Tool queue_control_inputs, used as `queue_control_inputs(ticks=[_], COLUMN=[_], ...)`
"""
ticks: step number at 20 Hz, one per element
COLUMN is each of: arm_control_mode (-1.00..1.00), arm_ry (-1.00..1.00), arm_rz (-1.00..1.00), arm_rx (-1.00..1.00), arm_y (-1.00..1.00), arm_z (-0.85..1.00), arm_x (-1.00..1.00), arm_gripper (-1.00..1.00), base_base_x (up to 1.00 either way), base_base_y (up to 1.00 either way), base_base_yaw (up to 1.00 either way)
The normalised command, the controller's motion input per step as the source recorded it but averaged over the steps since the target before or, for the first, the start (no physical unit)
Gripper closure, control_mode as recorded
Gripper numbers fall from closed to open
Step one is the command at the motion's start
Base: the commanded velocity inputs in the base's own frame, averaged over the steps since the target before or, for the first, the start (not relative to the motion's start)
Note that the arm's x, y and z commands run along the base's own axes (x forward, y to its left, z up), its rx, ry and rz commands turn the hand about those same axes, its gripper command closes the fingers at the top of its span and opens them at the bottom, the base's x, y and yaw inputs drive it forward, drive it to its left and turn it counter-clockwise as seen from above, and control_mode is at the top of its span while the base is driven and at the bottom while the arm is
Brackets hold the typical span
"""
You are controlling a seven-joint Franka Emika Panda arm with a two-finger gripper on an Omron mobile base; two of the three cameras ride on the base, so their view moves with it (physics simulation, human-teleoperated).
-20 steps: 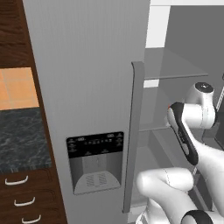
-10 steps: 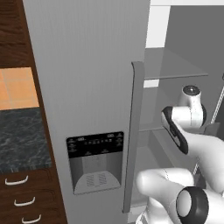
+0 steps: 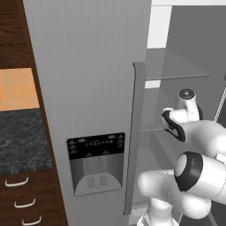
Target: Place one avocado and one chicken drumstick in each tupperware on the nearby counter, to pack two identical lunches.
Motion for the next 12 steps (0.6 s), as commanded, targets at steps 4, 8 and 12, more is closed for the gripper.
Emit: queue_control_inputs(ticks=[4, 8, 12], arm_control_mode=[-1.0, -1.0, -1.0], arm_ry=[-0.02, -0.01, 0.0], arm_rz=[-0.08, -0.04, 0.0], arm_rx=[0.0, 0.0, 0.0], arm_y=[-0.2, -0.25, -0.18], arm_z=[-0.08, -0.09, -0.14], arm_x=[0.53, 0.46, 0.48], arm_gripper=[-1.0, -1.0, -1.0], base_base_x=[0.0, 0.0, 0.0], base_base_y=[0.0, 0.0, 0.0], base_base_yaw=[0.0, 0.0, 0.0])
